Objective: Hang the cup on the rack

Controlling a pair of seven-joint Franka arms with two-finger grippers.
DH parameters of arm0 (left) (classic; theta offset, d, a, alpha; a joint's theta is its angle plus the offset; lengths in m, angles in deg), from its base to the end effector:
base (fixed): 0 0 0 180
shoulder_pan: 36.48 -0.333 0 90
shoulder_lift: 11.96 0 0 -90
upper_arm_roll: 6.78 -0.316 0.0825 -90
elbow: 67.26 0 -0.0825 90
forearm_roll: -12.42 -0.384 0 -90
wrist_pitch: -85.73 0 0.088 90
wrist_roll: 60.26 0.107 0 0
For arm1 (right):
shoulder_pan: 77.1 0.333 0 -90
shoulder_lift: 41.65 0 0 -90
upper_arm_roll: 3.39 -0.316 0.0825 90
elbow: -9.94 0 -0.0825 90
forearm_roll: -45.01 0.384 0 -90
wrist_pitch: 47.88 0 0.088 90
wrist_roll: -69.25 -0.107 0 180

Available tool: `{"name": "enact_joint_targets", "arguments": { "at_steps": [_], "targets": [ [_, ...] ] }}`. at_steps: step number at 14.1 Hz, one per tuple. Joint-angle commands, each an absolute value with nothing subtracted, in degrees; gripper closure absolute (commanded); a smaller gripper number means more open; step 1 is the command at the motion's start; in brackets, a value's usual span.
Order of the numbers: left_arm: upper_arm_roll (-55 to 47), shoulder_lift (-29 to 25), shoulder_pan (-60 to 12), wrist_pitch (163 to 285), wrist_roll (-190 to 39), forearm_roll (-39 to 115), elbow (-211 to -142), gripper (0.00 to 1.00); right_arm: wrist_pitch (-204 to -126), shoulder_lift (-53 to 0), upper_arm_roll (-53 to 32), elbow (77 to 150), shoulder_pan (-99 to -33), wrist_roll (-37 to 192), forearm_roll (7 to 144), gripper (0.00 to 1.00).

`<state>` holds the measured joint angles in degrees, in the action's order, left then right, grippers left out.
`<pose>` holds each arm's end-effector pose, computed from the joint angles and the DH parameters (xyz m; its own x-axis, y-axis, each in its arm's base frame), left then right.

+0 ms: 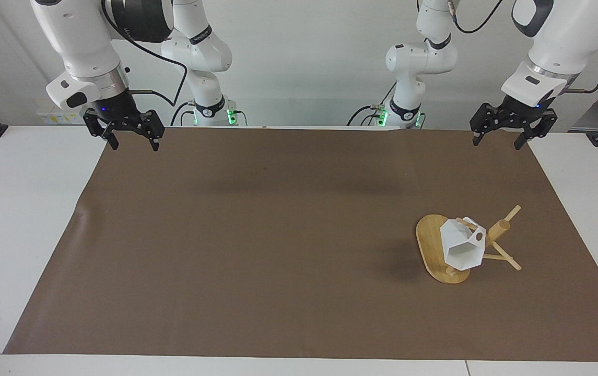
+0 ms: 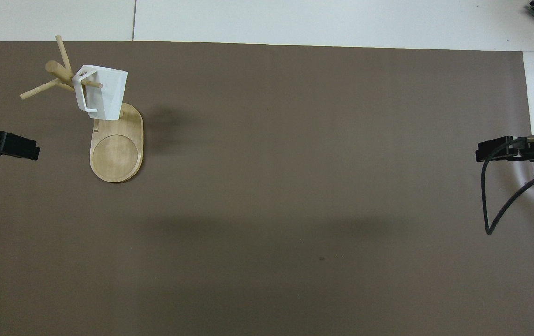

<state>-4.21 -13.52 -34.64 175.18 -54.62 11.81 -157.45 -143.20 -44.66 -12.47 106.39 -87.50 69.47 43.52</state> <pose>0.5438 -0.0411 0.6370 0.9846 -0.1744 0.0130 -0.1742 -0.9846 -0.0132 0.5455 -0.0130 0.6078 0.9993 -0.0167 0.0320 -0.0178 -0.9993 0.0344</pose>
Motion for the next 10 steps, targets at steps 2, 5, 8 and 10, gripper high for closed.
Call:
{"name": "enact_joint_targets", "arguments": {
  "at_steps": [2, 5, 8, 10],
  "targets": [
    [-4.5, -12.8, -35.0, 173.2, -56.4, 12.7, -155.5, 0.00, -143.5, -45.6, -12.8, 107.4, -88.3, 70.9, 44.0, 0.00],
    [-4.3, -12.7, -34.9, 173.5, -56.4, 12.5, -154.6, 0.00, -143.5, -45.6, -12.8, 107.4, -88.3, 70.9, 44.0, 0.00],
    [-4.4, -12.8, -34.6, 173.8, -56.4, 12.6, -154.6, 0.00, -143.5, -45.6, -12.8, 107.4, -88.3, 70.9, 44.0, 0.00],
    [-4.4, -12.8, -34.6, 174.2, -56.3, 12.5, -154.6, 0.00, -143.5, -45.6, -12.8, 107.4, -88.3, 70.9, 44.0, 0.00]
  ]
}}
